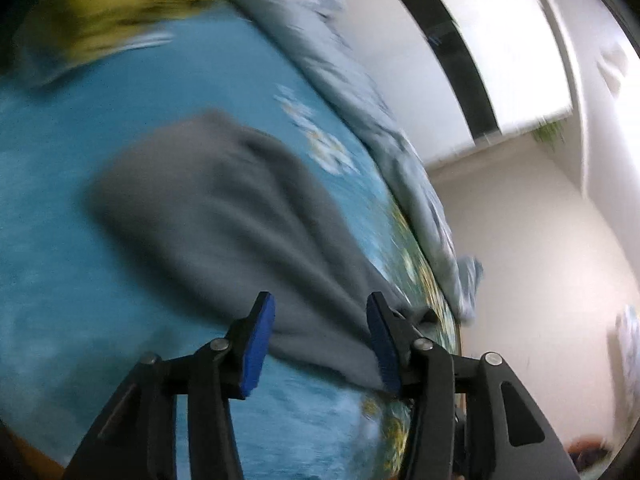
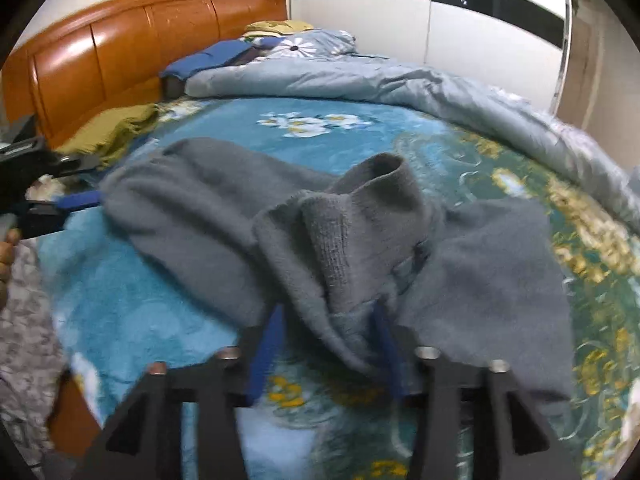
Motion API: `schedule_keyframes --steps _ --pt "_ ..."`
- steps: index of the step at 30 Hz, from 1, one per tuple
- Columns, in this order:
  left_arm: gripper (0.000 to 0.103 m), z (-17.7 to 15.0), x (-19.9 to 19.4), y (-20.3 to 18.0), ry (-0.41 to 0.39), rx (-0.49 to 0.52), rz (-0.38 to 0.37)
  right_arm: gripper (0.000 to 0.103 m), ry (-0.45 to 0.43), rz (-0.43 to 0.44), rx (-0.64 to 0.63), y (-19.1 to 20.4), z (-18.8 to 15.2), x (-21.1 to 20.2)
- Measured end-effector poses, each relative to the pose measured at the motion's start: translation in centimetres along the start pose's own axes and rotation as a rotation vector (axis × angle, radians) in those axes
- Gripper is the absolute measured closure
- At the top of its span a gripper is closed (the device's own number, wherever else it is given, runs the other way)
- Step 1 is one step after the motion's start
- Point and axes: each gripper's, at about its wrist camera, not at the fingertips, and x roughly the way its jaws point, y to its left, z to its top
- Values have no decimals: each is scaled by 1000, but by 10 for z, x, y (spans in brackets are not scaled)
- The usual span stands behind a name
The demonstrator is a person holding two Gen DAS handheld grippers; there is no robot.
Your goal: Fold clothes
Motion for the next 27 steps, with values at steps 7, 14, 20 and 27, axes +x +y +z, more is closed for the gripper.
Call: schedule_keyframes --steps 7,14,20,27 --pt "50 -9 96 -85 207 182 -74 48 -122 36 99 -21 -4 -42" --pt "51 -13 163 -104 270 167 -58 48 -137 -86 180 -61 -26 -71" --pt "71 -21 188 -109 291 161 -56 48 -110 -87 271 -85 -44 -74" --pt "94 -11 178 -147 215 270 -125 48 -137 -111 342 -98 -50 -80"
